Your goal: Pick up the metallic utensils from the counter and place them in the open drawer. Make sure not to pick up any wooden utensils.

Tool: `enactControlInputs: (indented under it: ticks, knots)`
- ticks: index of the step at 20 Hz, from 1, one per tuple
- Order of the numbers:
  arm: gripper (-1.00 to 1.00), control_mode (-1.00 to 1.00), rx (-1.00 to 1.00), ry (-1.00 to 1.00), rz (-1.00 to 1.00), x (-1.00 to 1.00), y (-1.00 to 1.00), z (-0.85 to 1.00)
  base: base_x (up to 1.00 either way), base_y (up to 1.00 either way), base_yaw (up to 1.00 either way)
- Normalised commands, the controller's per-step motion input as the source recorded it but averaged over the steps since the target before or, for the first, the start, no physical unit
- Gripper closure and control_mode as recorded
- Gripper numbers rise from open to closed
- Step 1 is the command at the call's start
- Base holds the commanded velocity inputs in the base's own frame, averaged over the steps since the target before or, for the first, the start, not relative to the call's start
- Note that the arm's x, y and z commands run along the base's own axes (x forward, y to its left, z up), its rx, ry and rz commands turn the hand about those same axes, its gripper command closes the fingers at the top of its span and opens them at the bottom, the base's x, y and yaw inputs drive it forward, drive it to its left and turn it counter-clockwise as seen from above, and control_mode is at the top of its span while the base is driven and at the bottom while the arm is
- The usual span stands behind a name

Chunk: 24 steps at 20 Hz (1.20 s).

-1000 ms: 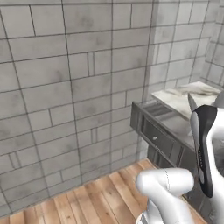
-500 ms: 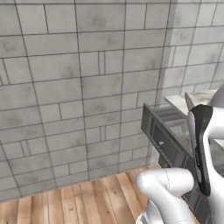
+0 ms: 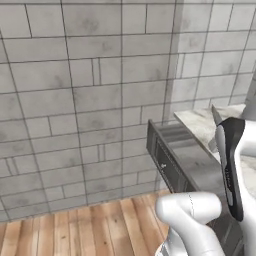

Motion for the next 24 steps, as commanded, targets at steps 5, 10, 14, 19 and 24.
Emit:
enactControlInputs:
  ticks: [5, 10, 14, 19, 24]
  knots:
    - [1.0, 1.0, 0.0, 0.0, 0.0, 0.0, 0.0, 0.0, -0.65, -0.09, 0.19]
    - [1.0, 1.0, 0.0, 0.0, 0.0, 0.0, 0.0, 0.0, 0.02, -0.06, 0.14]
    - [1.0, 1.0, 0.0, 0.0, 0.0, 0.0, 0.0, 0.0, 0.27, -0.27, 0.15]
    - [1.0, 1.0, 0.0, 0.0, 0.0, 0.0, 0.0, 0.0, 0.01, -0.63, 0.11]
    - [1.0, 1.0, 0.0, 0.0, 0.0, 0.0, 0.0, 0.0, 0.0, -0.38, 0.01]
